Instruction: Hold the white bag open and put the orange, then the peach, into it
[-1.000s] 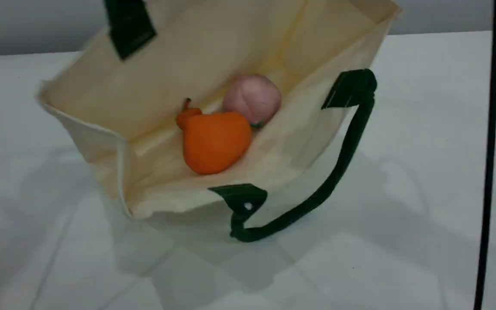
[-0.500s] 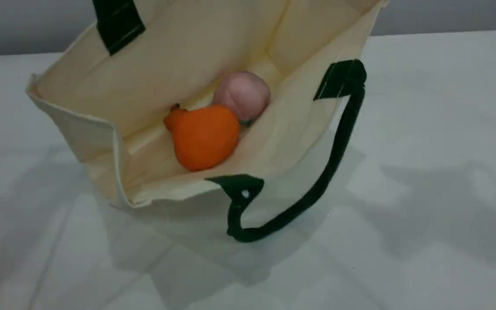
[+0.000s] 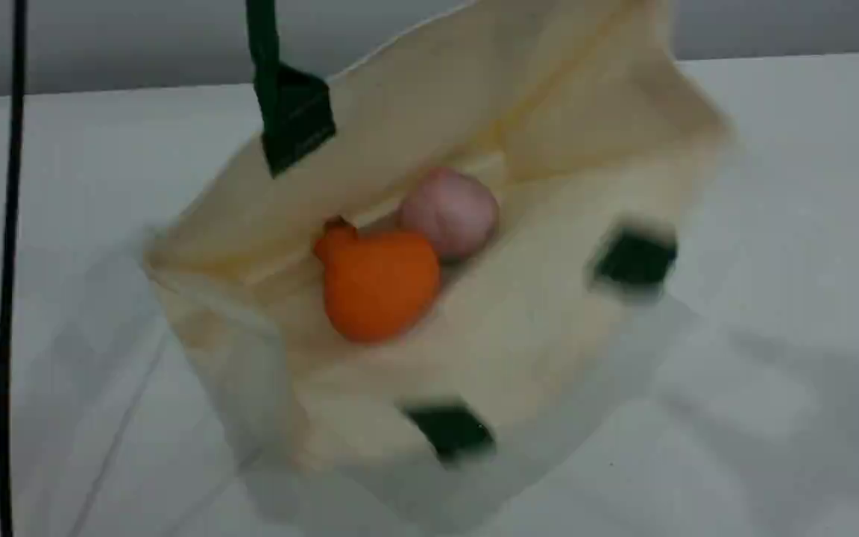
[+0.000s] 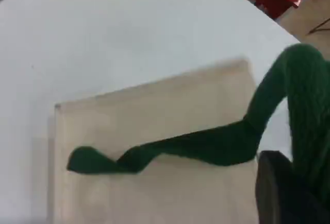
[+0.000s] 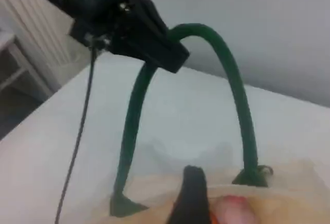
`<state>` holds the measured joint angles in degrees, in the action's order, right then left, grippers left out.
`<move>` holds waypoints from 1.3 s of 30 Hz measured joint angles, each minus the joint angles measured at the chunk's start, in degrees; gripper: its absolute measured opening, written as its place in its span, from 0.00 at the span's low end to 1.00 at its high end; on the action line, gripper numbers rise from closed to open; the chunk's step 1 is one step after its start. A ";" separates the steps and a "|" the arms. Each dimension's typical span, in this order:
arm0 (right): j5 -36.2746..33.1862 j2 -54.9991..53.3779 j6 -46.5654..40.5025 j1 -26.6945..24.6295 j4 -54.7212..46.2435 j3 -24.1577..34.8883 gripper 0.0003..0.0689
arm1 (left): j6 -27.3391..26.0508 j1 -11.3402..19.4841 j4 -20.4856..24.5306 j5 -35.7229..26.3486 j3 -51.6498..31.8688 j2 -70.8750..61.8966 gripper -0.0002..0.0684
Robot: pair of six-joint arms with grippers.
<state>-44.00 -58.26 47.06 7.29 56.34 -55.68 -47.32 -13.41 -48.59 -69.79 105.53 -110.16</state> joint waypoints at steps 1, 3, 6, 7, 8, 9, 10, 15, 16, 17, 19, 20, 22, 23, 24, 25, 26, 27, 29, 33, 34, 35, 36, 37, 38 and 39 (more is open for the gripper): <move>0.00 0.04 -0.88 0.00 -0.93 0.00 0.82 | 0.00 0.00 0.06 -0.05 0.00 -0.67 0.09; -0.08 0.12 -2.34 0.00 -2.86 0.00 0.81 | 0.00 0.00 -0.06 -0.05 -0.12 -1.69 0.09; -0.13 0.12 -4.21 0.00 -5.43 0.00 0.78 | -0.06 0.00 -0.06 -0.05 -0.29 -3.25 0.09; -0.20 0.12 -4.57 0.00 -5.77 0.00 0.78 | -0.14 0.00 0.15 -0.05 -0.29 -3.88 0.09; -0.28 0.12 -5.01 0.00 -5.83 0.00 0.77 | -0.14 0.00 0.43 -0.05 -0.29 -4.56 0.09; -0.53 0.19 -5.13 0.00 -5.90 0.00 0.76 | -0.14 0.00 0.43 0.00 -0.29 -5.20 0.09; -1.05 0.31 -5.13 0.00 -5.94 0.00 0.76 | -0.14 0.00 0.43 0.07 -0.29 -5.84 0.09; -1.79 2.46 -5.08 0.00 -6.87 -0.17 0.75 | -0.22 0.00 0.43 0.18 -0.29 -10.34 0.09; -1.79 3.04 -5.08 0.00 -7.09 -0.17 0.75 | -0.22 0.00 0.43 0.18 -0.29 -11.07 0.10; -1.66 3.65 -5.08 0.00 -7.08 -0.17 0.75 | -0.22 0.00 0.43 0.18 -0.29 -11.87 0.10; -1.18 4.57 -5.08 0.00 -7.48 -0.17 0.75 | -0.22 0.00 0.31 0.18 -0.35 -13.08 0.10; -0.93 4.97 -5.08 0.00 -8.06 -0.17 0.75 | -0.22 0.00 0.12 0.12 -0.35 -13.39 0.10; -0.18 5.38 -5.08 0.00 -9.18 -0.17 0.75 | -0.22 0.00 -0.43 0.02 -0.41 -13.53 0.10; 0.06 5.43 -5.51 0.00 -9.91 -0.17 0.75 | -0.22 0.00 -0.44 0.02 -0.41 -13.53 0.10; 0.11 5.43 -6.08 0.00 -10.51 -0.17 0.75 | -0.22 0.00 -0.49 0.00 -0.41 -13.53 0.10; 0.15 5.43 -6.75 0.00 -11.15 -0.17 0.75 | 0.08 0.00 -0.41 0.00 -0.41 -13.53 0.11; 0.22 5.43 -7.17 0.00 -11.40 -0.17 0.75 | 0.60 0.00 0.08 0.00 -0.41 -13.53 0.12; 0.29 5.43 -7.60 0.00 -11.48 -0.17 0.75 | 1.48 0.00 1.19 -0.05 -0.41 -13.53 0.14; 0.29 5.51 -8.14 0.00 -11.61 -0.17 0.75 | 2.86 0.00 3.02 -0.05 -0.41 -13.53 0.21; -0.07 5.64 -8.14 0.00 -11.73 -0.17 0.75 | 4.73 0.05 6.77 -0.10 -0.41 -13.53 0.43; -0.51 5.69 -8.14 0.00 -11.73 -0.17 0.75 | 5.26 0.05 7.58 -0.10 -0.41 -13.53 0.49; -1.10 5.69 -8.14 0.00 -11.73 -0.17 0.75 | 5.97 0.05 8.49 -0.10 -0.41 -13.53 0.56; -1.73 5.69 -8.14 0.00 -11.82 -0.17 0.75 | 6.51 0.05 9.26 -0.16 -0.41 -13.53 0.61; -2.19 5.69 -8.14 0.00 -12.05 -0.17 0.75 | 6.88 0.12 9.94 -0.16 -0.41 -13.41 0.66; -2.83 5.71 -8.14 0.00 -12.73 -0.17 0.75 | 7.39 0.12 10.73 -0.16 -0.41 -13.27 0.69; -3.59 5.85 -8.34 0.00 -13.37 -0.17 0.75 | 7.54 0.12 11.61 -0.16 -0.41 -13.04 0.72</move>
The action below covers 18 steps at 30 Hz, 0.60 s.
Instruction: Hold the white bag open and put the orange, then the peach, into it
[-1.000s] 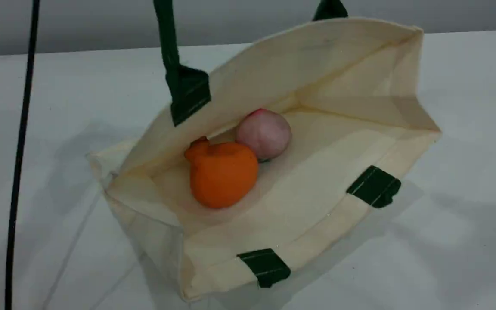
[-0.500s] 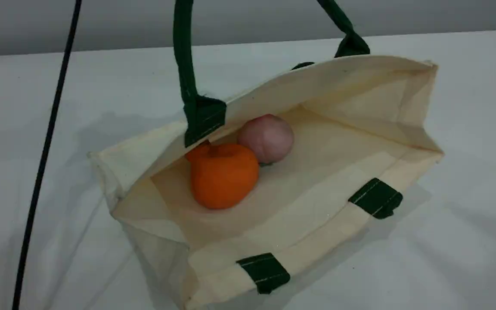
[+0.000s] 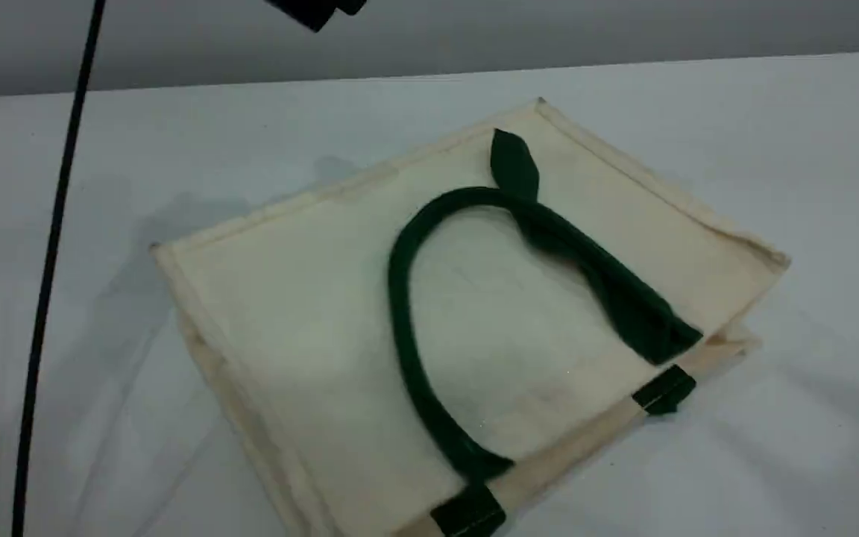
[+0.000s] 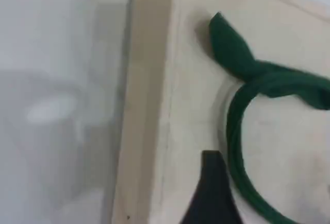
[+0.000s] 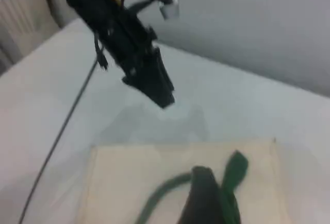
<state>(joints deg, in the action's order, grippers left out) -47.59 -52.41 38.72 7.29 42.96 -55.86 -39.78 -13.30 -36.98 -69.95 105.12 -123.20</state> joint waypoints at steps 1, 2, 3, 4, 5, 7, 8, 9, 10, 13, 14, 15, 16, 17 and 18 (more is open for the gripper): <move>-0.56 0.18 -0.68 0.00 -0.57 0.00 0.75 | 0.00 0.00 0.16 0.00 0.00 0.24 0.73; -1.27 0.54 -1.60 0.00 -1.36 0.00 0.75 | 0.00 0.04 0.03 -0.04 0.00 0.60 0.74; -1.99 1.03 -2.20 0.00 -2.13 0.00 0.75 | 0.00 0.04 -0.02 -0.04 0.00 1.03 0.75; -2.67 1.63 -2.92 0.00 -3.07 0.00 0.75 | 0.00 0.04 -0.10 -0.04 0.00 1.43 0.75; -2.89 2.25 -3.44 0.00 -4.00 0.00 0.75 | 0.00 0.04 -0.53 -0.04 -0.08 2.18 0.75; -2.84 4.22 -4.67 0.00 -5.80 0.00 0.75 | 0.00 0.04 -0.55 -0.06 -0.08 3.52 0.75; -2.84 5.46 -5.11 0.00 -6.44 0.00 0.75 | -0.06 0.04 -0.55 -0.06 -0.08 4.43 0.75; -2.84 6.60 -5.71 0.00 -7.21 0.00 0.75 | -0.06 0.04 -0.55 -0.06 -0.08 5.43 0.75; -3.11 8.04 -6.46 0.00 -7.80 0.00 0.75 | -0.06 0.04 -0.55 -0.06 -0.08 6.34 0.75; -5.76 12.70 -9.33 0.00 -10.89 0.00 0.75 | -0.06 0.04 -0.62 -0.11 -0.08 9.72 0.75; -7.08 14.51 -10.27 0.00 -12.18 0.00 0.75 | -0.06 0.04 -0.64 -0.11 -0.08 10.98 0.75; -8.26 16.35 -11.54 0.00 -13.33 0.00 0.75 | -0.06 0.04 -0.64 -0.11 -0.08 12.27 0.75; -9.45 17.86 -12.99 0.00 -14.90 0.00 0.75 | 0.00 0.04 -0.69 -0.12 -0.08 13.52 0.75; -11.00 19.65 -14.33 0.00 -16.49 0.00 0.75 | -0.07 0.04 -0.69 -0.23 -0.08 14.57 0.75; -12.60 21.45 -15.68 0.00 -18.13 0.00 0.75 | -0.07 0.04 -0.69 -0.23 -0.08 15.82 0.75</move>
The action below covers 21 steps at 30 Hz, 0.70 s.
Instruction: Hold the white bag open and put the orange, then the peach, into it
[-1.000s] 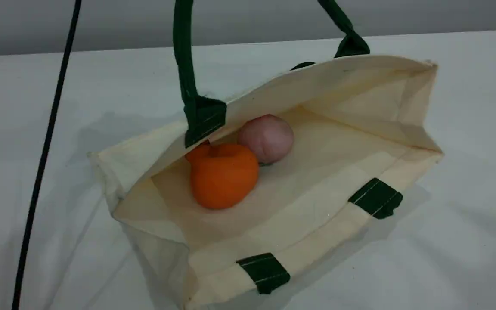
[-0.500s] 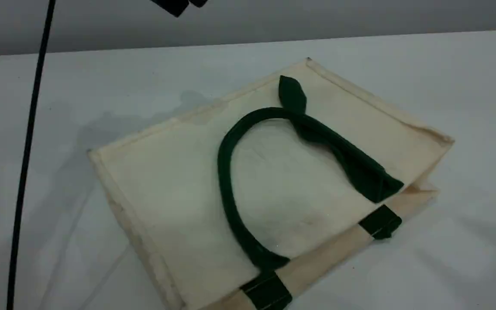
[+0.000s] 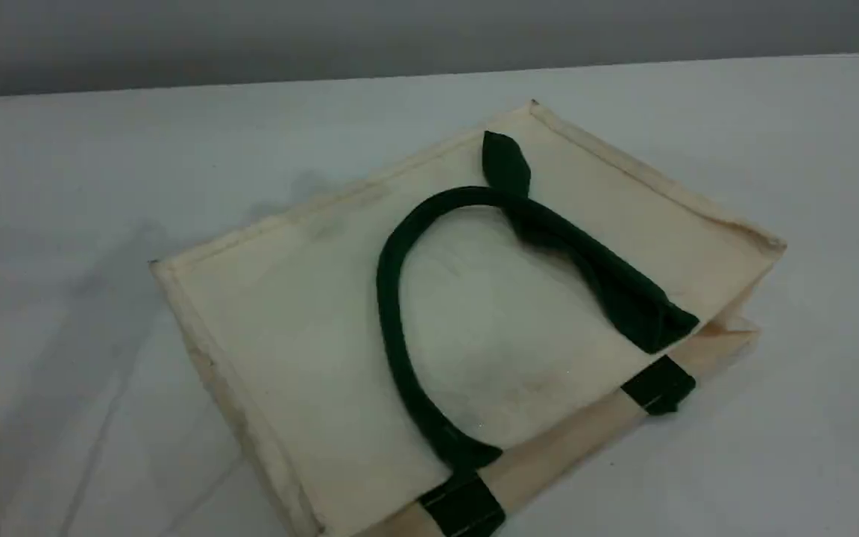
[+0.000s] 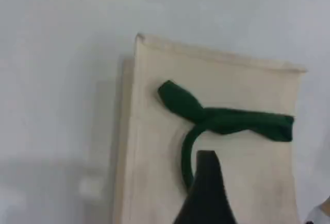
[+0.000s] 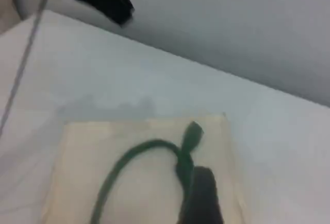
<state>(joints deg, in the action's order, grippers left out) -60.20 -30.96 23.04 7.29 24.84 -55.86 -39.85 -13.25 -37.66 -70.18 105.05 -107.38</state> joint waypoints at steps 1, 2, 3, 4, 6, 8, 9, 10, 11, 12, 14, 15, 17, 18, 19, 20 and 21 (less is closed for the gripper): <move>-1.40 1.50 -1.62 0.00 -1.44 0.00 0.75 | 0.11 0.00 0.00 0.00 0.00 1.26 0.75; -3.12 3.28 -3.23 0.00 -3.25 0.00 0.75 | 0.34 0.00 0.00 0.00 0.00 2.31 0.75; -4.73 5.03 -4.61 0.00 -5.11 0.00 0.75 | 1.01 0.00 0.00 0.00 0.00 3.62 0.75; -6.16 6.71 -6.28 0.00 -7.04 0.00 0.75 | 1.54 0.00 0.00 0.00 0.00 5.00 0.75; -8.59 9.61 -9.76 0.00 -10.65 0.00 0.75 | 1.61 0.00 0.00 0.00 0.00 7.64 0.75; -10.15 12.06 -12.86 0.00 -13.77 0.00 0.75 | 1.68 -0.20 0.00 0.00 0.00 10.60 0.75; -10.15 13.21 -14.46 0.00 -15.20 0.00 0.75 | 2.22 -0.46 0.00 0.00 0.00 11.85 0.75; -9.87 14.20 -15.64 0.00 -16.54 0.07 0.75 | 2.91 -0.93 0.00 0.00 0.00 13.37 0.75; -9.77 15.18 -17.14 0.00 -17.62 0.41 0.75 | 3.14 -1.54 0.00 0.00 0.00 14.90 0.75; -9.77 15.99 -18.52 0.00 -18.43 0.95 0.75 | 3.14 -2.14 0.00 0.00 0.00 16.44 0.75; -9.77 18.03 -20.13 0.12 -19.96 2.59 0.75 | 3.14 -3.88 0.00 0.00 0.00 19.21 0.75; -9.77 19.07 -20.75 0.12 -20.61 3.87 0.75 | 3.14 -4.77 0.12 0.00 0.00 20.72 0.75; -9.77 21.10 -22.22 0.12 -22.30 6.73 0.75 | 3.14 -6.16 0.19 -0.04 0.00 23.43 0.75; -9.77 22.22 -23.04 0.12 -22.94 8.49 0.75 | 3.73 -6.74 0.19 -0.04 0.00 24.87 0.75; -9.77 23.21 -23.55 0.12 -23.37 10.41 0.74 | 4.88 -6.96 0.25 -0.04 0.00 26.21 0.75; -9.77 24.39 -24.22 0.12 -23.60 12.09 0.74 | 6.02 -6.96 0.27 -0.04 0.00 27.27 0.75; -9.77 25.60 -24.62 0.12 -23.66 14.15 0.74 | 7.58 -6.96 0.92 -0.04 0.05 28.50 0.75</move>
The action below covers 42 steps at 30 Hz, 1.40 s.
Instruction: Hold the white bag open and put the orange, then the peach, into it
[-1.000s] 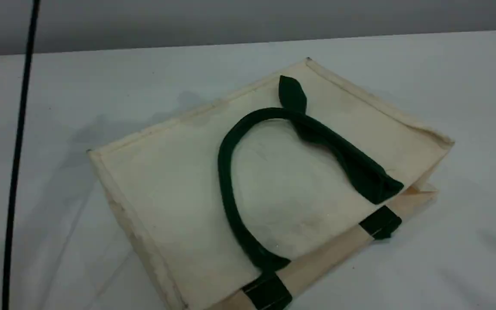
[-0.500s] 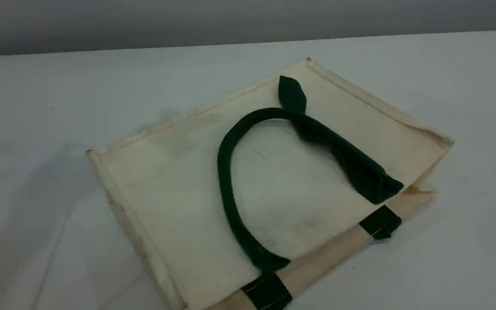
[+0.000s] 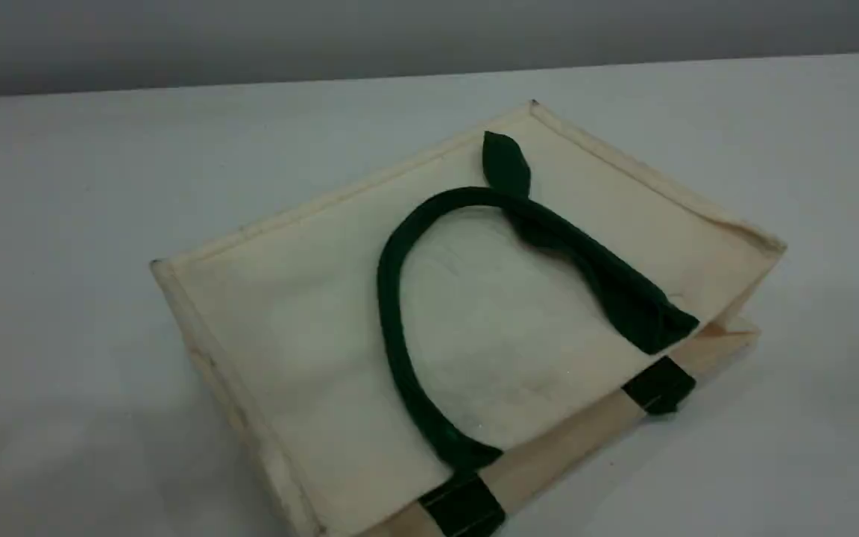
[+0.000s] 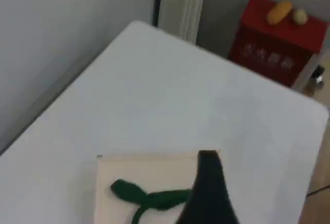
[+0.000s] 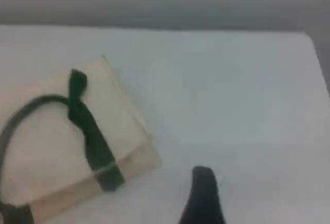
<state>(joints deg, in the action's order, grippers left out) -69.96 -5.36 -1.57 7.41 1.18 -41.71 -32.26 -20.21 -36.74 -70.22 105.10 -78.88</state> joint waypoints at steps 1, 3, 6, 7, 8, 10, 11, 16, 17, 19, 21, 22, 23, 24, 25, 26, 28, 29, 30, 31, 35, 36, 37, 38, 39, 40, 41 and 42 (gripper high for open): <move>0.00 1.23 -0.46 0.00 0.00 2.08 0.74 | 1.42 0.00 1.30 0.00 0.00 1.17 0.75; 0.65 3.30 -1.26 0.00 0.05 5.89 0.73 | 2.96 0.00 2.82 0.08 -0.94 3.27 0.75; 2.93 5.39 -1.33 0.00 -0.11 10.28 0.73 | 3.09 0.00 3.02 0.08 -3.97 6.69 0.75; 4.18 5.45 -1.33 0.00 -0.18 10.70 0.73 | 3.09 0.00 3.26 0.08 -5.35 7.99 0.74; 5.44 5.39 -1.28 0.00 -0.56 10.81 0.73 | 3.09 0.00 3.50 0.14 -6.94 9.35 0.73; 7.38 5.39 -1.28 0.00 -1.54 11.60 0.73 | 3.44 0.00 4.02 0.14 -10.59 11.90 0.72; 7.58 5.36 -1.16 0.00 -1.82 12.24 0.73 | 4.10 0.00 4.02 0.19 -12.33 13.34 0.72; 9.22 5.36 -1.16 0.00 -2.34 12.81 0.72 | 5.00 0.00 6.23 0.32 -24.00 21.38 0.71; 9.22 5.36 -1.16 0.00 -2.47 12.81 0.72 | 5.60 0.00 7.05 0.31 -26.68 22.94 0.71; 9.22 5.36 -1.16 0.00 -2.47 12.81 0.72 | 7.55 0.00 8.74 0.31 -31.75 26.96 0.71; 9.10 5.36 -1.16 0.00 -2.47 12.81 0.72 | 9.86 0.00 11.02 0.31 -36.98 31.01 0.71; 9.05 5.36 -1.16 0.00 -2.47 12.81 0.72 | 11.46 0.00 12.59 0.31 -39.86 33.38 0.71; 9.05 5.36 -1.16 0.00 -2.47 12.81 0.72 | 13.14 0.00 14.24 0.31 -42.73 35.84 0.71; 9.05 5.36 -1.16 0.00 -2.47 12.81 0.72 | 14.60 0.00 15.78 0.31 -45.58 37.99 0.71; 9.05 5.36 -1.16 0.00 -2.47 12.81 0.72 | 16.37 0.00 17.65 0.53 -47.92 40.63 0.71; 9.05 5.36 -1.16 0.00 -2.47 12.81 0.72 | 18.13 0.00 19.52 1.05 -50.68 43.36 0.71; 9.05 5.36 -1.16 0.00 -2.47 12.81 0.72 | 21.09 0.00 22.38 4.73 -55.54 48.40 0.71; 9.05 5.36 -1.16 0.00 -2.47 12.81 0.72 | 22.46 0.00 23.60 6.74 -58.09 51.11 0.71; 9.00 5.36 -1.16 0.00 -2.47 12.81 0.72 | 23.57 0.00 24.70 7.76 -60.57 53.78 0.71; 9.00 5.36 -1.16 0.00 -2.47 12.81 0.72 | 24.23 0.00 25.52 8.66 -63.02 56.38 0.71; 9.00 5.36 -1.16 0.00 -2.47 12.81 0.72 | 24.38 0.00 27.90 10.43 -71.74 65.03 0.71; 9.00 5.36 -1.16 0.00 -2.42 12.81 0.72 | 24.43 0.00 28.68 10.15 -73.23 67.08 0.71; 9.00 5.36 -1.16 0.00 -2.42 12.81 0.72 | 24.43 0.00 29.45 9.69 -74.59 68.88 0.71; 9.00 5.36 -1.16 0.00 -2.38 12.81 0.72 | 24.43 0.00 29.96 8.78 -75.56 70.49 0.71; 9.00 5.36 -1.16 0.00 -2.38 12.81 0.72 | 24.43 0.00 29.96 7.70 -76.05 71.67 0.71; 9.00 5.36 -1.16 0.00 -2.38 12.81 0.72 | 24.43 0.00 29.89 7.38 -76.16 72.88 0.71; 9.00 5.36 -1.16 0.00 -2.38 12.81 0.72 | 24.43 0.00 29.89 8.03 -76.16 73.90 0.71; 9.00 5.36 -1.16 0.00 -2.38 12.81 0.72 | 24.43 0.00 29.73 8.34 -76.16 74.59 0.71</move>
<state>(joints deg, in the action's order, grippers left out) -60.97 0.00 -2.73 7.41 -1.20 -28.90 -7.84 -20.21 -7.01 -61.88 28.93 -4.29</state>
